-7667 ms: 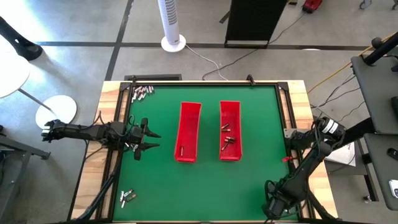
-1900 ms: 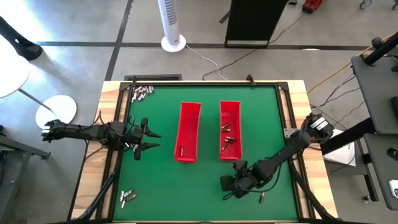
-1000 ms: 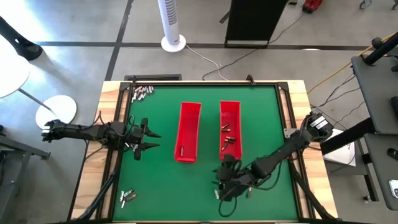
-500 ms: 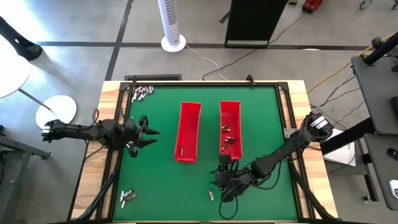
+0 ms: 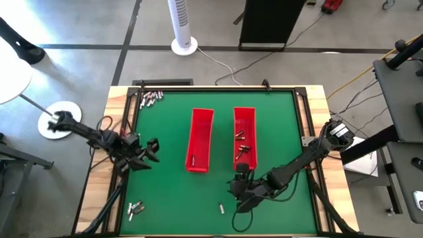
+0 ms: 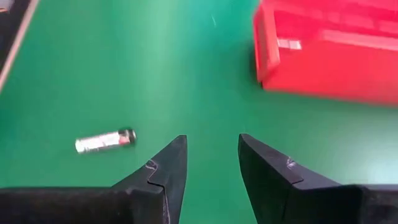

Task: Sort batteries
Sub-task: Put the silver battery into the left red bin

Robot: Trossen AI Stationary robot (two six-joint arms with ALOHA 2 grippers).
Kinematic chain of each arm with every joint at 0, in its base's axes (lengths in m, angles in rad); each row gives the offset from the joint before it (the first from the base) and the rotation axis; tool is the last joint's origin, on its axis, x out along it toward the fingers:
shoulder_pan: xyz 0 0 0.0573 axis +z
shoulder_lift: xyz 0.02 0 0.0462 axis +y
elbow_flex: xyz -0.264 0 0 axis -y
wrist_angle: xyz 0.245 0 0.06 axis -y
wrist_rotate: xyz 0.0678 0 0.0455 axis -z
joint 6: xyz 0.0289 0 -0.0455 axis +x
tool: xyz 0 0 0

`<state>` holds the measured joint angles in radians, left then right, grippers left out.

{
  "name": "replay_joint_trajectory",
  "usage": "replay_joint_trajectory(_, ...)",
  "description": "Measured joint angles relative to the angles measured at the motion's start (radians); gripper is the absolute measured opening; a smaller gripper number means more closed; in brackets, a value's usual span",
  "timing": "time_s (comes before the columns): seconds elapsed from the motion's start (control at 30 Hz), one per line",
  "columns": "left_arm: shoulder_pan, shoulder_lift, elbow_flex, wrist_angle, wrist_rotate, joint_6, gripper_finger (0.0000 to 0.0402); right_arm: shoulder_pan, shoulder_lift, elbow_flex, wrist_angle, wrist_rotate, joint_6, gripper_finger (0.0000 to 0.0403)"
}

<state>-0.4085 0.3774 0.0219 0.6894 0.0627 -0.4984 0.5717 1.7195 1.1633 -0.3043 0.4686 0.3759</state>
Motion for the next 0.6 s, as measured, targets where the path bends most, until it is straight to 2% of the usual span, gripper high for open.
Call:
replay_joint_trajectory(0.17, -0.241, 0.170, 0.000, 0.057, -0.319, 0.017, 0.0155, 0.009, 0.000, -0.001, -0.083, -0.005, 0.087, 0.0126)
replay_joint_trajectory(0.3, -0.403, 0.339, 0.008, 0.185, -0.520, 0.021, 0.0155, 0.021, 0.000, -0.001, -0.104, -0.005, 0.120, 0.0119)
replay_joint_trajectory(0.43, -0.496, 0.516, 0.114, 0.187, -0.620, 0.025, 0.0155, 0.027, 0.000, -0.001, -0.104, -0.005, 0.124, 0.0111)
replay_joint_trajectory(0.6, -0.516, 0.745, 0.322, 0.053, -0.621, 0.043, 0.0155, 0.026, 0.000, -0.001, -0.103, -0.005, 0.129, 0.0103)
